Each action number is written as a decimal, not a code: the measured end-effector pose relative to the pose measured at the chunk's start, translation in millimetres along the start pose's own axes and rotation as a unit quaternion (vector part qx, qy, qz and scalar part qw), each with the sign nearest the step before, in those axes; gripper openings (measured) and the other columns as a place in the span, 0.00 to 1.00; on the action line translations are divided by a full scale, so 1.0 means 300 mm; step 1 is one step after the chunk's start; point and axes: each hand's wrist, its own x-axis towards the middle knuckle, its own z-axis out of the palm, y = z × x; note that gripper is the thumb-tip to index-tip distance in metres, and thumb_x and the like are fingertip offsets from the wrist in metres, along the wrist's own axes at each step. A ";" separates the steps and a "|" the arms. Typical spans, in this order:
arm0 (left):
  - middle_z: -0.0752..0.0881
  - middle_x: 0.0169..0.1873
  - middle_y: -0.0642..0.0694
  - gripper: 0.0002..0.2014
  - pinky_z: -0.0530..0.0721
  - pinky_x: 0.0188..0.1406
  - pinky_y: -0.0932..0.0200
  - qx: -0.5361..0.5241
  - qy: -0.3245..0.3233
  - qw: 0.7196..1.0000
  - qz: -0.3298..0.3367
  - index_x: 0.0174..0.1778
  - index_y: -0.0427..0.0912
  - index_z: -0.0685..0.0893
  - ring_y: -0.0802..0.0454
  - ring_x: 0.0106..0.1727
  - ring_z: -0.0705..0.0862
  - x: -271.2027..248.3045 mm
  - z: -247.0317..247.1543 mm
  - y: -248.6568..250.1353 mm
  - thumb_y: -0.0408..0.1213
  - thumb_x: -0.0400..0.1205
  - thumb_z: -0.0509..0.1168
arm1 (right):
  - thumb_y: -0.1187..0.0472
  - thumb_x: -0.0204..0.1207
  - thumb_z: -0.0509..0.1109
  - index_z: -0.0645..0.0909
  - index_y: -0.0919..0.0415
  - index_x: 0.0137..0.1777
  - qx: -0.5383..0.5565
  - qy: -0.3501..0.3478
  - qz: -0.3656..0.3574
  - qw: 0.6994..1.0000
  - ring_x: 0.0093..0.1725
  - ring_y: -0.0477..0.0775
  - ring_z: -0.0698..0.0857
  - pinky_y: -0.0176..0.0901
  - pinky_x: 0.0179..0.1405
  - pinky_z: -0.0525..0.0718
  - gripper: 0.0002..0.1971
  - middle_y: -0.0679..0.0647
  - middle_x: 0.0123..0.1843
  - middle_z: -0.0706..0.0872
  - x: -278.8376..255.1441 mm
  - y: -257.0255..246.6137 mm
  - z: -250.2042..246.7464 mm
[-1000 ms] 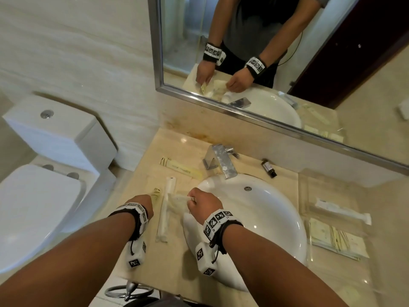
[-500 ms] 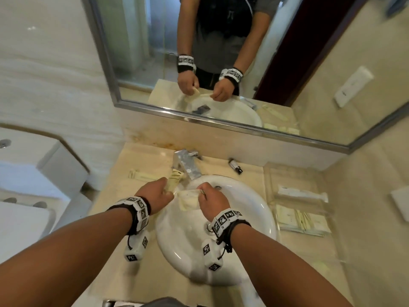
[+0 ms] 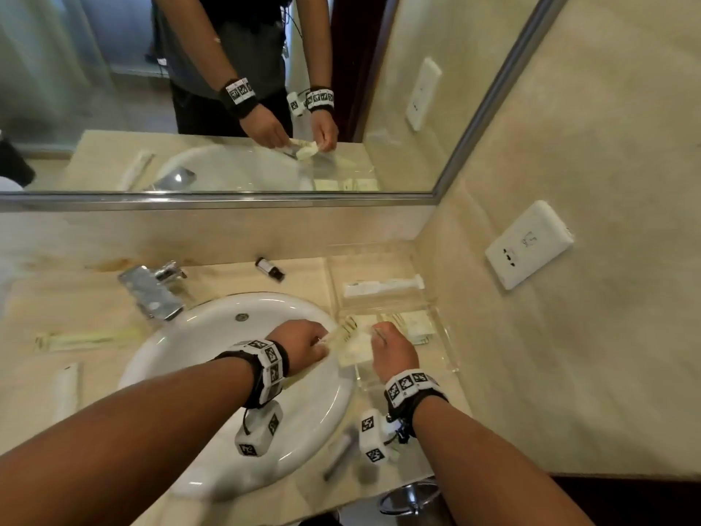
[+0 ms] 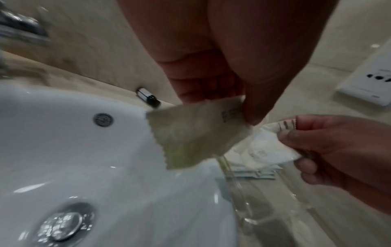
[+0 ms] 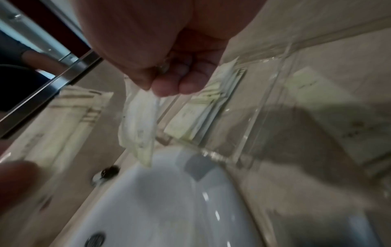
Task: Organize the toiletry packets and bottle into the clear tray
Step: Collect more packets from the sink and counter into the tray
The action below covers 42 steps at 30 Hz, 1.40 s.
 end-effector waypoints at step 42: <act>0.83 0.67 0.49 0.23 0.79 0.66 0.54 -0.068 -0.039 0.990 -0.120 0.74 0.51 0.78 0.48 0.67 0.81 0.388 0.237 0.263 0.39 0.82 0.57 | 0.43 0.75 0.65 0.84 0.44 0.65 0.134 -0.001 0.067 0.989 0.48 0.50 0.90 0.53 0.52 0.91 0.19 0.45 0.57 0.90 0.298 0.339 -0.206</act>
